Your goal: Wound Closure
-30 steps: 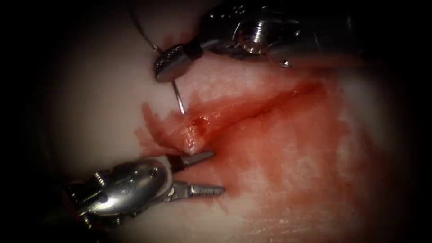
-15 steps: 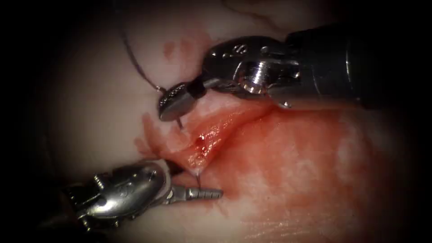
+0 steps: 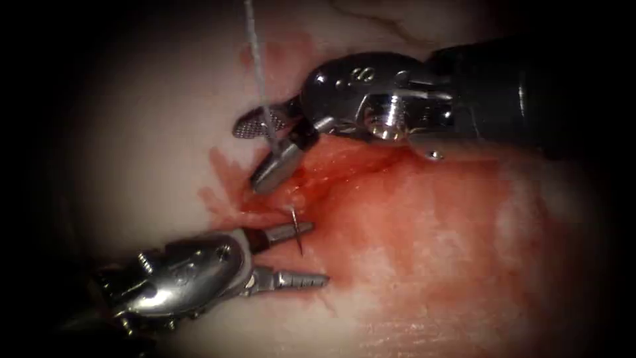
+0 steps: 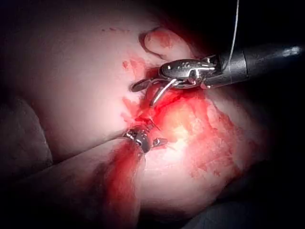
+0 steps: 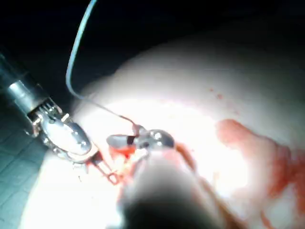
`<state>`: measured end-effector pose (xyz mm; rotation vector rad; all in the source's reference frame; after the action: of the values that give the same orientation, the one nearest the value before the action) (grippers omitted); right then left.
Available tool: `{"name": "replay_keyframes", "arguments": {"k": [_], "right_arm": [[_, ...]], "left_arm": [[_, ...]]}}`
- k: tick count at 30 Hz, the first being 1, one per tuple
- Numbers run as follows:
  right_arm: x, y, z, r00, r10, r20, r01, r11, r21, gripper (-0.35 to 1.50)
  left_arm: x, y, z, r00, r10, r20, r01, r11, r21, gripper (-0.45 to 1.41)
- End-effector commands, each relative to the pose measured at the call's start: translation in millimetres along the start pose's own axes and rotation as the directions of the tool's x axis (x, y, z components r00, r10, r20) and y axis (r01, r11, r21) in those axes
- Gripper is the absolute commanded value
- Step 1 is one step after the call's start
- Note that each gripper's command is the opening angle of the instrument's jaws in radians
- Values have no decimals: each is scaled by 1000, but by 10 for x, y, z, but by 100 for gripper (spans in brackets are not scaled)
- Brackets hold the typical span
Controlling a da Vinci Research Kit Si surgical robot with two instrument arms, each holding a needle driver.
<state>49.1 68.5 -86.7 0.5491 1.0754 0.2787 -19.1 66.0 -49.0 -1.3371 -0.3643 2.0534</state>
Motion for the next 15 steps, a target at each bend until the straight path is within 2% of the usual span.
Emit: {"name": "replay_keyframes", "arguments": {"k": [1,5,10,15], "right_arm": [[10,10,8,999,-49,-16,48,998,-44,131],[23,11,7,991,-130,-34,125,984,-124,133],[25,10,3,991,-127,-52,119,984,-129,133],[20,-2,-7,983,-168,-74,158,980,-125,120]], "left_arm": [[0,-2,8,1000,1,-1,-1,1000,0,57],[0,-2,8,1000,1,-1,-1,1000,0,57],[0,-2,8,1000,1,-1,-1,1000,-3,57],[0,-2,8,1000,1,-1,-1,1000,-4,57]]}}
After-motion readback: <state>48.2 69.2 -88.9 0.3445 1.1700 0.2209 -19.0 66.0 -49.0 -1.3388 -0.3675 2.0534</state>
